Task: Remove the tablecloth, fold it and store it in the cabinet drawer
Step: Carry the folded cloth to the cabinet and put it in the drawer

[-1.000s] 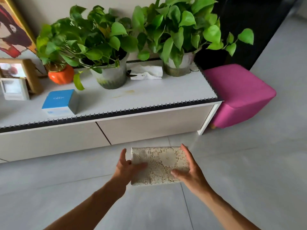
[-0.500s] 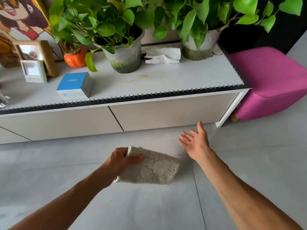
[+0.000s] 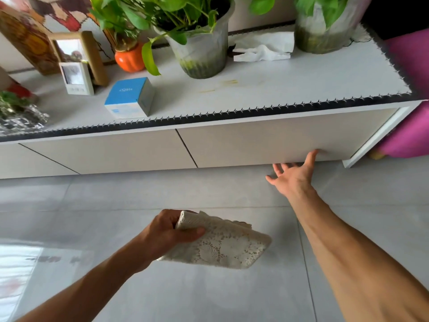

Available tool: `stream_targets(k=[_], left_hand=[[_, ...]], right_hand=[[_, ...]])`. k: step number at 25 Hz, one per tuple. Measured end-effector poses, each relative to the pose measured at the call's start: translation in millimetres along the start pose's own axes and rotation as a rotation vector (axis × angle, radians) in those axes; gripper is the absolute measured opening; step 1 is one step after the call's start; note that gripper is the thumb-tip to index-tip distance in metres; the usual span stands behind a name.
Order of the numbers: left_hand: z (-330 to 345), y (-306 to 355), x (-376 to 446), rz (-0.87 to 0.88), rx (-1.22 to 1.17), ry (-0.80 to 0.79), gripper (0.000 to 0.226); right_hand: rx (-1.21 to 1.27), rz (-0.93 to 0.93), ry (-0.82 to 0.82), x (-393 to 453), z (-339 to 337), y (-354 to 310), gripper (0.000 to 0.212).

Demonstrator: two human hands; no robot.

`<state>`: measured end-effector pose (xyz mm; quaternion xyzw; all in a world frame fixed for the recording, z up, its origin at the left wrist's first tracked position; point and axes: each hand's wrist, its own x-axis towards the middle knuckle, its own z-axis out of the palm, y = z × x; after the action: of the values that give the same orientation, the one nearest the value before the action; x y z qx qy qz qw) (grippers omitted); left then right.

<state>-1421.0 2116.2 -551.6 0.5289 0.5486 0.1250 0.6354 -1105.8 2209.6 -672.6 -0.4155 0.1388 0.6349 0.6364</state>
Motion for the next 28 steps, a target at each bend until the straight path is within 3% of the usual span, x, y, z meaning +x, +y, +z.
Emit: stream_targets(k=[6,11,18,20,22,23,24,25,27,28], left_hand=[[13.4,23.3,10.0,0.060,0.082,-0.146,0.028],[29.5,35.5,12.6,0.085,0.083,-0.153,0.024],[13.7,18.3,-1.6,0.087,0.155,-0.151,0.023],[9.4,12.4,-0.8,0.068,0.177,-0.141,0.021],[10.7,11.2,-0.2,0.062,0.185,-0.148,0.016],[11.9,12.2,-0.3,0.075,0.193,-0.162,0.015],[12.7,14.1,0.1,0.090,0.199,-0.181,0.014],[13.1,15.7,1.6,0.103,0.204,-0.200,0.015],[14.2,20.8,7.4,0.129,0.220,-0.223,0.015],[16.4,25.3,9.0,0.138,0.234,-0.227,0.015]], right_hand=[[-0.088,0.091,0.017,-10.9,-15.8,-18.1,0.105],[-0.032,0.124,-0.115,-22.8,-20.7,-14.9,0.107],[0.014,0.043,0.051,-12.7,-4.8,1.3,0.102],[-0.035,0.081,0.051,-20.4,-7.3,5.2,0.111],[-0.225,0.098,0.040,-37.6,-13.3,10.2,0.100],[-0.440,-0.005,0.076,-51.4,-15.6,13.5,0.084],[-0.696,-0.250,0.126,-63.3,-17.2,15.4,0.062],[-0.923,-0.638,0.147,-75.4,-15.6,14.5,0.042],[-1.313,-1.401,0.005,-94.3,3.3,2.6,0.032],[-1.492,-1.621,-0.069,-100.7,19.2,-7.0,0.038]])
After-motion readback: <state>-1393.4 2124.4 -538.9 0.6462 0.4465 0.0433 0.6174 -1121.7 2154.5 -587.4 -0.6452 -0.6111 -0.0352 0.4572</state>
